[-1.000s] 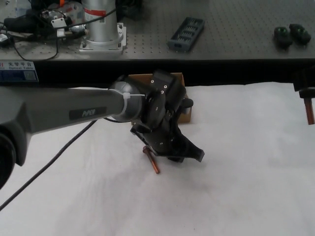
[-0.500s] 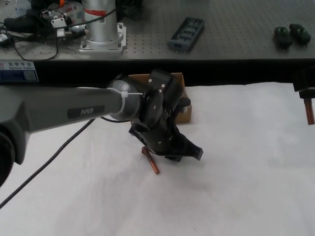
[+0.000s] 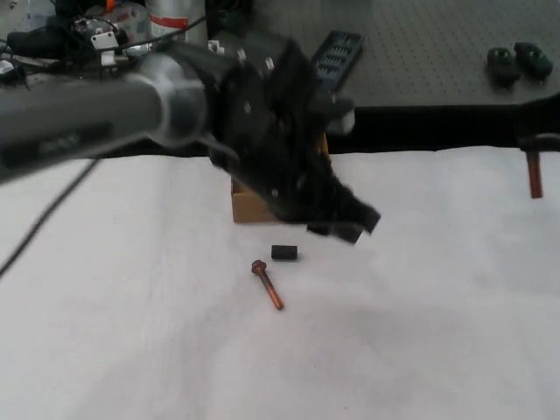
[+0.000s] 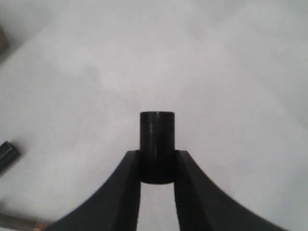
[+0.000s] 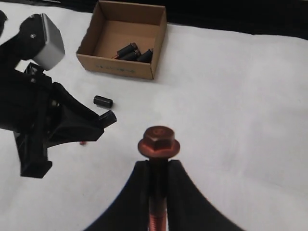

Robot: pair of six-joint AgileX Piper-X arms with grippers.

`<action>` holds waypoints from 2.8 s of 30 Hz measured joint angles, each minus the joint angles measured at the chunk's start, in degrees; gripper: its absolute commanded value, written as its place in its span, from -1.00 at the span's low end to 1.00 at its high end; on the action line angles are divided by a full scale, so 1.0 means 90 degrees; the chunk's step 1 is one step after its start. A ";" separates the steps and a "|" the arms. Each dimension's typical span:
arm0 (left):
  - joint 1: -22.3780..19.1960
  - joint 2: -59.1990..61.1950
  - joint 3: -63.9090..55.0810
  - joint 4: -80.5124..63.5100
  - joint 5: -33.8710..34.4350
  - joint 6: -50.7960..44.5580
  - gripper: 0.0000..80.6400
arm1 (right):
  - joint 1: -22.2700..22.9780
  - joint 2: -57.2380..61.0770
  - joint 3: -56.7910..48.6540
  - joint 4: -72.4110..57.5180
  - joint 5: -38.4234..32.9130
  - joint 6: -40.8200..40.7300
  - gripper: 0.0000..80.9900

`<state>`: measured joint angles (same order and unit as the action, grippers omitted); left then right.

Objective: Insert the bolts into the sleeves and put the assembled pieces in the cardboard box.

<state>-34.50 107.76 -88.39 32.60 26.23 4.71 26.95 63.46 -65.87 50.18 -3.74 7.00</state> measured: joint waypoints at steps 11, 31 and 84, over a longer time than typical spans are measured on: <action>0.0366 -0.1002 0.0000 0.0185 0.1845 0.0591 -0.98 | 0.0000 0.0448 0.0000 -0.1470 -0.1660 0.1210 -0.93; 0.0432 -0.2829 0.2317 -0.2659 0.2168 -0.1390 -0.98 | -0.0008 0.0560 0.0000 -0.2806 -0.2763 0.2542 -0.93; 0.0416 -0.2894 0.2337 -0.3856 0.1882 -0.1823 -0.98 | -0.0024 0.0761 0.0000 -0.3156 -0.3742 0.3258 -0.93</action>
<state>-30.75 81.72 -67.36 -2.11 43.17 -11.70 26.73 70.31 -65.87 21.78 -37.42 36.32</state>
